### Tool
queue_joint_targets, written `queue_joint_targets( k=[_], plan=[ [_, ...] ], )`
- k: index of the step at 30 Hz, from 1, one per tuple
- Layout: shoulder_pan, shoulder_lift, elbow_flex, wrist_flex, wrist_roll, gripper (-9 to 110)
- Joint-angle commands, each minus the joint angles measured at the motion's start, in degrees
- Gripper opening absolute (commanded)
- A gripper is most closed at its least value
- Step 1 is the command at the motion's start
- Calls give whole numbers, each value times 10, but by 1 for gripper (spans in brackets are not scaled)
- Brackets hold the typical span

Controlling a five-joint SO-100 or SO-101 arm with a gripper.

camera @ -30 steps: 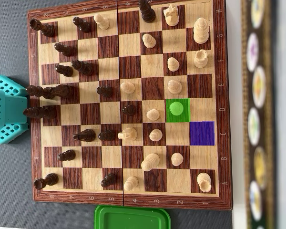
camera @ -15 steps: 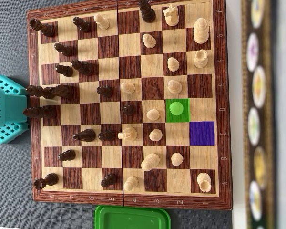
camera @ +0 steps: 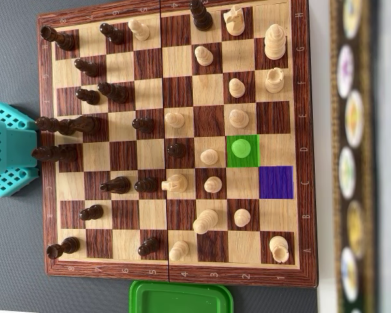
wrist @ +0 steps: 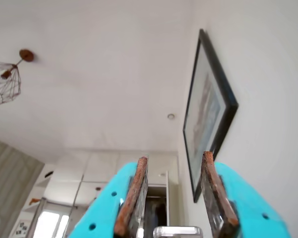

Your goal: Play chess

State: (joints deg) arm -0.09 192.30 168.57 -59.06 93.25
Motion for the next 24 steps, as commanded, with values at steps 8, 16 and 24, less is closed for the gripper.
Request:
queue_joint_targets(
  k=[8, 16, 24],
  plan=[
    [-17, -4, 55, -222, -82, 16],
    [-10, -4, 56, -323, -80, 16],
    [-11, -4, 105, -441, -82, 16]
  ],
)
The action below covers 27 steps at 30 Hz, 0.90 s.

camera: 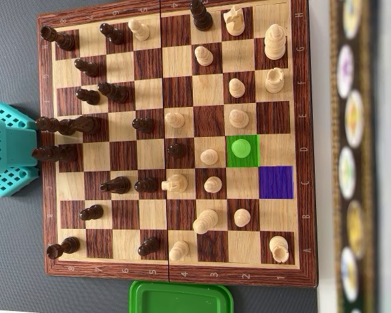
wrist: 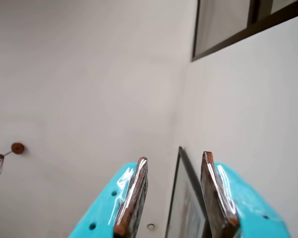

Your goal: Play chess

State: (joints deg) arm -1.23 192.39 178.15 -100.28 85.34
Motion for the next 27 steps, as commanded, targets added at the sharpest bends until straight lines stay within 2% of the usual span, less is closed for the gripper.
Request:
queue_joint_targets(
  k=[1, 27],
  plan=[
    [0, -5, 18, -31, 2, 16],
    [2, -6, 28, -32, 4, 16]
  ],
)
